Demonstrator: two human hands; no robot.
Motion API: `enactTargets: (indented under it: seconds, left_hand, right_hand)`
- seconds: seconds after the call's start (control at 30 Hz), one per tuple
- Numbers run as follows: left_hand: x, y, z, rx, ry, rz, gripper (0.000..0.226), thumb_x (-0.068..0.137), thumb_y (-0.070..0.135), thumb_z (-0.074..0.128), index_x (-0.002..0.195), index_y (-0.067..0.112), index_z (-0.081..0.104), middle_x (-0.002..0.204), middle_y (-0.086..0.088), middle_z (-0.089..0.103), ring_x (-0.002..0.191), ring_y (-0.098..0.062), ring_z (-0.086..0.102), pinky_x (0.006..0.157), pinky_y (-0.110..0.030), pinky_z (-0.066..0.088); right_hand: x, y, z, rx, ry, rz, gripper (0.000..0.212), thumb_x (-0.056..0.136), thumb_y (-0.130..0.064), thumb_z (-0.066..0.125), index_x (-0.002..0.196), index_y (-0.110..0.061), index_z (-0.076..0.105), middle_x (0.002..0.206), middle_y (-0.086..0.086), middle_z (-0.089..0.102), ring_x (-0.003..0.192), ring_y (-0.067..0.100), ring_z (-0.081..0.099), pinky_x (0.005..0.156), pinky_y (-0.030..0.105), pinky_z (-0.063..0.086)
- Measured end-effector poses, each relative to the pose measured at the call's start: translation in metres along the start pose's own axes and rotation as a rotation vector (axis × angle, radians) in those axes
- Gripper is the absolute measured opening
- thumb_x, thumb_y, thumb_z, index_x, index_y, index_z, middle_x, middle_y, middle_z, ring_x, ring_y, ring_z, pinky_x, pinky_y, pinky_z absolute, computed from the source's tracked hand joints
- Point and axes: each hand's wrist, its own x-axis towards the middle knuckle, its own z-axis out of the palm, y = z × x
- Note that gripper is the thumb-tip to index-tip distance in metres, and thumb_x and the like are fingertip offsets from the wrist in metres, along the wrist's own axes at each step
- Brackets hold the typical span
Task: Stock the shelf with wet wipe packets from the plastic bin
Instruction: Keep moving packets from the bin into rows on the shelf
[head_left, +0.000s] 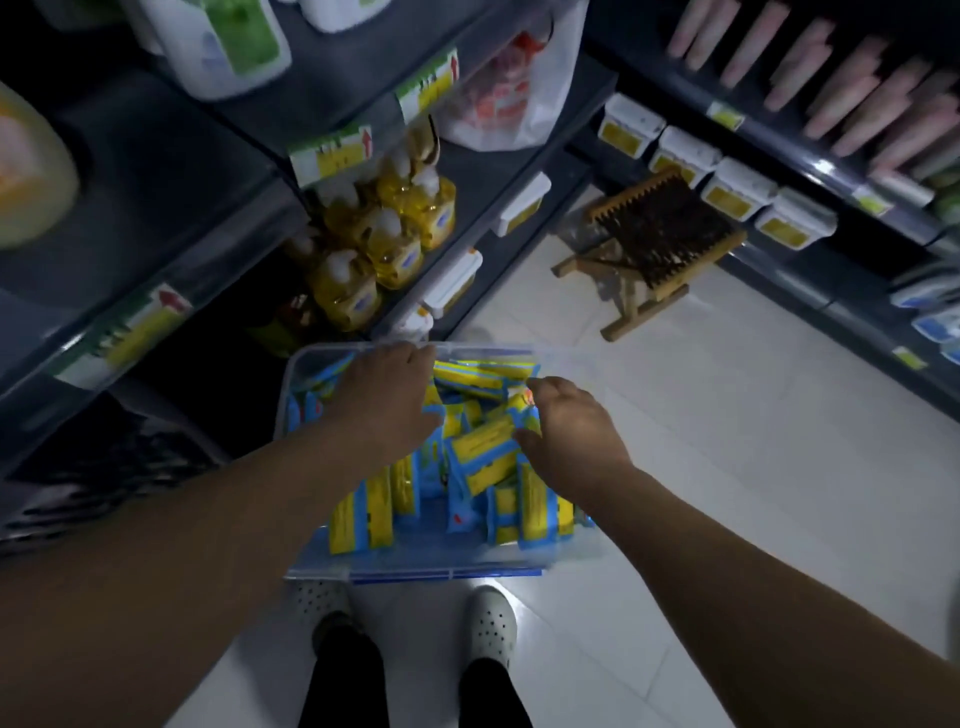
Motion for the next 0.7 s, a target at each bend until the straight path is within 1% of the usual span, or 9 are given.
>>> enactTargets:
  seconds: [0.1,0.2,0.3,0.37,0.43,0.47,0.57,0.63,0.7]
  left_hand:
    - [0.018,-0.006,0.028,0.004,-0.059,-0.004,0.076,0.085,0.046,0.063,0.145,0.014,0.030,0.148,-0.009,0.037,0.134,-0.028,0.037,0.108,-0.039,0.034]
    - [0.034,-0.013,0.058,0.005,-0.099,0.010,0.081,0.085,0.044,0.064,0.148,0.013,0.025,0.151,-0.010,0.032,0.136,-0.030,0.034,0.109,-0.040,0.033]
    - [0.048,-0.020,0.088,0.003,-0.142,0.021,0.082,0.086,0.042,0.065,0.149,0.014,0.022,0.151,-0.010,0.030,0.136,-0.031,0.033,0.109,-0.041,0.034]
    - [0.056,-0.024,0.107,-0.003,-0.168,0.023,0.082,0.084,0.041,0.067,0.149,0.015,0.024,0.152,-0.010,0.028,0.138,-0.030,0.031,0.109,-0.042,0.034]
    - [0.062,-0.027,0.125,0.017,-0.191,0.025,0.084,0.081,0.040,0.070,0.149,0.016,0.025,0.151,-0.011,0.029,0.138,-0.030,0.030,0.109,-0.041,0.035]
    - [0.065,-0.028,0.133,0.038,-0.187,0.041,0.085,0.080,0.040,0.071,0.148,0.015,0.026,0.149,-0.011,0.033,0.136,-0.031,0.033,0.108,-0.040,0.036]
    - [0.074,-0.030,0.149,0.064,-0.150,0.092,0.084,0.077,0.043,0.071,0.146,0.014,0.032,0.142,-0.012,0.041,0.129,-0.032,0.041,0.104,-0.042,0.039]
    - [0.078,-0.029,0.154,0.056,-0.138,0.083,0.084,0.077,0.042,0.074,0.145,0.013,0.033,0.142,-0.011,0.040,0.130,-0.032,0.039,0.105,-0.043,0.038]
    - [0.080,-0.026,0.156,0.060,-0.120,0.076,0.076,0.075,0.040,0.076,0.137,0.012,0.041,0.137,-0.013,0.043,0.128,-0.033,0.040,0.103,-0.041,0.038]
  right_hand:
    - [0.013,0.002,0.034,0.044,-0.055,0.029,0.061,0.089,-0.036,0.061,0.141,-0.012,0.039,0.142,0.010,0.044,0.128,0.031,0.044,0.105,0.037,0.036]
    - [0.025,0.000,0.068,0.103,-0.078,0.039,0.058,0.089,-0.036,0.062,0.137,-0.009,0.042,0.138,0.012,0.045,0.124,0.032,0.046,0.098,0.038,0.039]
    - [0.037,-0.002,0.102,0.177,-0.104,0.053,0.064,0.089,-0.034,0.063,0.140,-0.004,0.037,0.144,0.017,0.038,0.131,0.033,0.040,0.104,0.037,0.034]
    - [0.043,-0.004,0.123,0.194,-0.108,0.069,0.073,0.088,-0.036,0.063,0.144,-0.002,0.030,0.149,0.019,0.031,0.136,0.034,0.033,0.108,0.037,0.029]
    - [0.046,-0.005,0.142,0.159,-0.088,0.074,0.087,0.084,-0.045,0.064,0.148,-0.003,0.022,0.153,0.020,0.024,0.141,0.033,0.025,0.113,0.038,0.023]
    - [0.048,-0.006,0.150,0.119,-0.086,0.082,0.095,0.082,-0.052,0.063,0.150,-0.004,0.018,0.155,0.021,0.019,0.144,0.033,0.019,0.116,0.040,0.019]
    - [0.052,-0.007,0.168,-0.072,-0.103,0.102,0.111,0.077,-0.072,0.054,0.152,-0.008,0.003,0.160,0.020,0.003,0.148,0.034,0.004,0.118,0.050,0.004]
    - [0.055,-0.007,0.175,-0.153,-0.102,0.111,0.113,0.077,-0.074,0.051,0.152,-0.009,-0.003,0.160,0.020,-0.002,0.148,0.035,0.002,0.117,0.054,0.000]
    - [0.058,-0.006,0.178,-0.154,-0.099,0.108,0.108,0.081,-0.067,0.053,0.152,-0.008,-0.003,0.159,0.021,-0.001,0.147,0.036,0.004,0.118,0.051,0.004]
